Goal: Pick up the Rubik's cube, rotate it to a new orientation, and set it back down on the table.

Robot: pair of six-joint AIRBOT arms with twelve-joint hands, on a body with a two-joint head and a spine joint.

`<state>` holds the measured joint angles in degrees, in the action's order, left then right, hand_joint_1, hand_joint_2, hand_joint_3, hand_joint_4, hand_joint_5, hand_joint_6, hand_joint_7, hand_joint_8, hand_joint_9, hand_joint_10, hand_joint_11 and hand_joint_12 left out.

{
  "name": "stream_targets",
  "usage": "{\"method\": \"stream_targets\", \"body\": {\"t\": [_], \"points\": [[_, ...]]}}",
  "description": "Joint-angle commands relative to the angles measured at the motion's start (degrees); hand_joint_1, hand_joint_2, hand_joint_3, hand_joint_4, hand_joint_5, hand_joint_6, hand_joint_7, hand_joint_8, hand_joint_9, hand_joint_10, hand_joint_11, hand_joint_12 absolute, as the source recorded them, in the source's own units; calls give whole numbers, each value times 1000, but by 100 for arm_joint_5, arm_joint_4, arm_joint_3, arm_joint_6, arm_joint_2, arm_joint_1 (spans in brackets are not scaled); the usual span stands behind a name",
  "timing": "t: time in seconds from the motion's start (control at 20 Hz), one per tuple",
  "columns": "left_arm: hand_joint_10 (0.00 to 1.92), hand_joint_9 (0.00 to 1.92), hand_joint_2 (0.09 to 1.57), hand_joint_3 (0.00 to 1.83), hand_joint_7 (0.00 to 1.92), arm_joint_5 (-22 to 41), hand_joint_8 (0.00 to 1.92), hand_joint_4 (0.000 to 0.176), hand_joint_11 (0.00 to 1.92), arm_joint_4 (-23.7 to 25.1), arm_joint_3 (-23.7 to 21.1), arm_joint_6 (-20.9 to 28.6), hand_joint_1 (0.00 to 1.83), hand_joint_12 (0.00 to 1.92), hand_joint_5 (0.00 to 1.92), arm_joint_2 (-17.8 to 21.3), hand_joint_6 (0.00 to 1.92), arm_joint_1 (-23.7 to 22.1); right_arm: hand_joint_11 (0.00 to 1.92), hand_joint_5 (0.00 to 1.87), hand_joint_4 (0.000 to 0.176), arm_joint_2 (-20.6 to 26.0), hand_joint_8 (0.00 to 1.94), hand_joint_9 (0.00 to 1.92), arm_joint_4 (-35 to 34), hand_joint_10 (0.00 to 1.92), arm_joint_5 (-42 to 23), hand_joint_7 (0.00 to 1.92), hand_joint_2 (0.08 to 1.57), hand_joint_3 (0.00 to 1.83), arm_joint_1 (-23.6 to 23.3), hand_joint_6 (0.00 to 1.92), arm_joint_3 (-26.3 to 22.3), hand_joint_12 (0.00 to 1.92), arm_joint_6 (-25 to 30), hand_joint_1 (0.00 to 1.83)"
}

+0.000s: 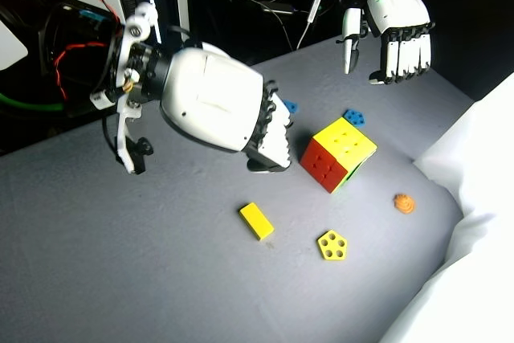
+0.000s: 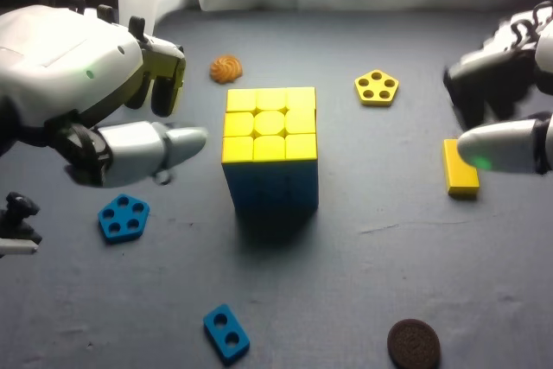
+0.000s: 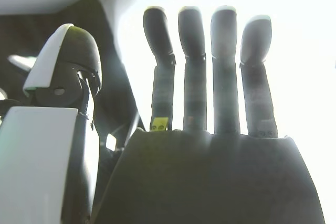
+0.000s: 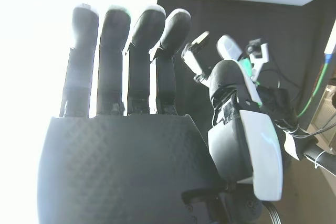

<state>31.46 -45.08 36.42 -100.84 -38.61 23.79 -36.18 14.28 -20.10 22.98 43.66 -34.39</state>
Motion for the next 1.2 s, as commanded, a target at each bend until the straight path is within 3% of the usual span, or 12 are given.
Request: {"method": "stream_targets", "body": {"t": [0.0,0.2,0.35,0.45,0.6,0.75,0.85,1.0,1.1,1.15], "points": [[7,35,1223,12,29,534,1,0,0,135,12,-61,0,253,0,-6,0,-111,0,44,0,29,2,34,-124,6,-672,98,1249,32,-82,11,2,0,32,123],[11,76,1213,0,51,533,8,0,0,-316,16,-536,78,441,16,-97,2,-303,0,41,0,29,1,2,-135,0,-641,73,1251,11,-79,9,1,0,32,100],[2,26,1207,0,14,532,1,0,0,-817,39,-931,44,178,0,-254,0,-393,0,61,0,29,8,17,-242,6,-634,95,1244,5,-79,14,2,0,31,120],[3,9,1181,0,1,545,0,0,0,-1112,103,-1084,201,170,1,-474,0,-429,0,51,0,30,6,19,-319,7,-618,93,1245,5,-78,9,3,0,28,117],[2,23,1068,0,0,564,0,0,0,-1473,225,-1491,587,305,0,-830,0,-505,0,78,0,29,6,48,-344,16,-616,104,1220,0,-75,18,2,0,28,214],[0,0,979,0,0,617,0,0,0,-1655,338,-1597,940,132,0,-1101,0,-455,0,46,0,28,0,43,-344,10,-615,80,1204,0,-75,2,1,0,28,277],[0,0,954,0,0,833,0,0,0,-1887,345,-1764,996,68,0,-1242,0,-394,0,51,0,29,4,44,-344,9,-615,84,1197,0,-75,9,1,0,28,309],[0,0,924,0,0,984,0,0,0,-2323,352,-2071,1069,134,0,-1360,0,-371,17,56,0,28,1,39,-344,6,-585,76,1188,0,-73,9,1,8,28,276],[0,0,967,4,0,1192,0,0,0,-2645,391,-2297,1051,112,0,-1490,0,-401,15,69,0,28,6,52,-351,10,-585,88,1193,0,-72,13,0,10,28,212],[0,0,978,7,0,1217,0,0,0,-2804,442,-2395,1072,111,0,-1580,0,-426,2,91,0,27,11,63,-414,14,-585,105,1182,0,-71,22,0,1,26,271]]}}
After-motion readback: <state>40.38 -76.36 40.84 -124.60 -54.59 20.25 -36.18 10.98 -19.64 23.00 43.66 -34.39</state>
